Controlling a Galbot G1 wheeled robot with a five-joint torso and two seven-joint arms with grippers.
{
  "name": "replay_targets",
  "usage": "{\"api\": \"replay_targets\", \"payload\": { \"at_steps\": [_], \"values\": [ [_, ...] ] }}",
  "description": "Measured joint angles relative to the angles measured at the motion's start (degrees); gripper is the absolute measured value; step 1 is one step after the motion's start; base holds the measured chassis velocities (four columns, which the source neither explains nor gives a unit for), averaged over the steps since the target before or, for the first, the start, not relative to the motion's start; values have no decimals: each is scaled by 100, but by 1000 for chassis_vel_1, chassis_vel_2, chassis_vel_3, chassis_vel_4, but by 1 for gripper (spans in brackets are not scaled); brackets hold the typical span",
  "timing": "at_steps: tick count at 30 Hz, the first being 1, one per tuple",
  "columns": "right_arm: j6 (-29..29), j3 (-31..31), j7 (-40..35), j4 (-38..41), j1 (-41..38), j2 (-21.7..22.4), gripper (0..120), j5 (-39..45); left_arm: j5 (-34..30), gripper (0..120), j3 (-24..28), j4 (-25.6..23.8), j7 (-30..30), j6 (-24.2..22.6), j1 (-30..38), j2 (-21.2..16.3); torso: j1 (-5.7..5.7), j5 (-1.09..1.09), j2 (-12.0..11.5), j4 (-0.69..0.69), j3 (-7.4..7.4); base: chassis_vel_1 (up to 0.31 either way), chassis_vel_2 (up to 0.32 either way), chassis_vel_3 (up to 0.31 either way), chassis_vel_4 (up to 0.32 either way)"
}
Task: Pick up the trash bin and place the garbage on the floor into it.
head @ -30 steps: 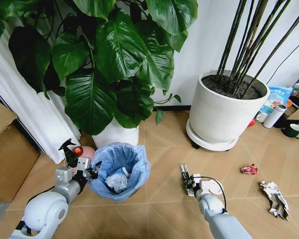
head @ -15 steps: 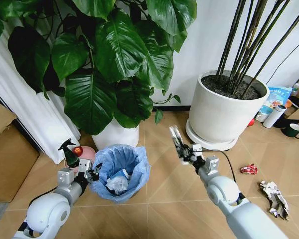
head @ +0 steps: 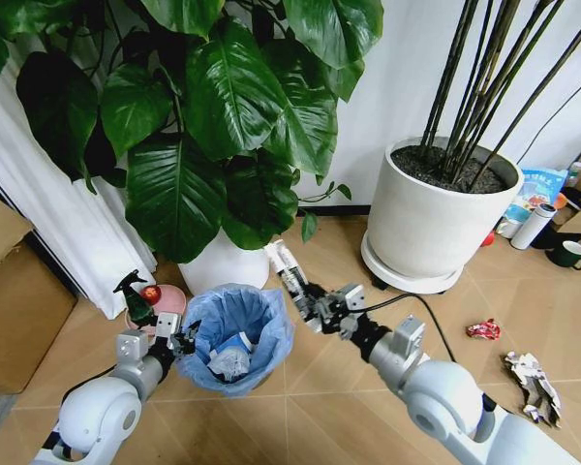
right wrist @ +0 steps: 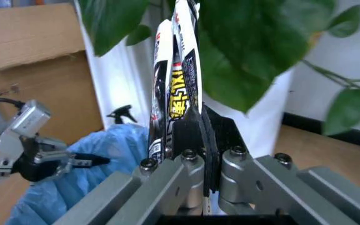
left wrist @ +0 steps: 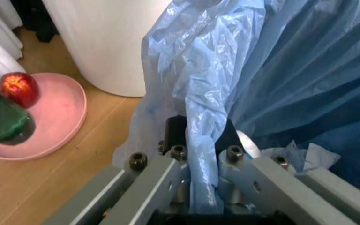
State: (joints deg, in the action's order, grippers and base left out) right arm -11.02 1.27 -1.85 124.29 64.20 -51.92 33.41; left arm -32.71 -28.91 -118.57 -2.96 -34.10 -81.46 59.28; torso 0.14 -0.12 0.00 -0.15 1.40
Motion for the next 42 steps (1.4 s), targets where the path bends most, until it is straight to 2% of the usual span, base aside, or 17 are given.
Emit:
{"api": "replay_targets", "payload": {
  "at_steps": [10,16,20,22,25,26,27,30,31,34,35,42],
  "values": [
    [144,1126,15,-730,-954,-346,0,8,-84,0,-14,14,-39,-7,-21,-27,0,0,0,0,0,0,0,0,0],
    [143,1431,-28,-1014,-1186,-478,0,-30,-125,0,-43,37,-39,-12,23,-28,0,1,0,1,1,0,0,0,0],
    [142,1516,-57,-1102,-1275,-494,19,-66,-145,0,-59,81,-33,-13,74,-22,0,0,0,0,0,0,0,0,0],
    [142,1518,-60,-1110,-1282,-494,22,-73,-147,0,-59,93,-31,-13,84,-18,0,0,0,0,0,0,0,0,0],
    [143,1519,-74,-1111,-1286,-485,37,-81,-151,0,-55,109,-26,-13,96,-7,0,1,0,0,0,0,0,0,0],
    [143,1519,-74,-1111,-1286,-485,37,-81,-151,0,-55,109,-26,-13,96,-7,0,1,0,0,0,0,0,0,0],
    [143,1519,-81,-1107,-1285,-482,44,-81,-153,0,-55,110,-23,-14,95,-7,0,0,0,0,0,0,0,0,0],
    [144,1512,-108,-1091,-1284,-482,50,-80,-156,0,-67,110,-19,-13,80,-4,0,1,0,0,0,0,0,0,0],
    [144,1499,-128,-1071,-1283,-485,55,-77,-156,0,-75,110,-17,-13,72,0,0,1,0,0,0,0,0,0,0],
    [141,1351,-290,-941,-1280,-484,70,-13,-157,0,-97,109,-13,-11,36,18,0,1,0,1,0,0,0,0,0],
    [141,1351,-290,-941,-1280,-484,70,-13,-157,0,-97,109,-13,-11,36,18,0,1,0,1,0,0,0,0,0],
    [39,674,-580,-540,-1057,-251,96,293,-141,0,-126,53,-11,-6,-18,72,0,2,0,1,0,0,0,0,0]
  ]
}}
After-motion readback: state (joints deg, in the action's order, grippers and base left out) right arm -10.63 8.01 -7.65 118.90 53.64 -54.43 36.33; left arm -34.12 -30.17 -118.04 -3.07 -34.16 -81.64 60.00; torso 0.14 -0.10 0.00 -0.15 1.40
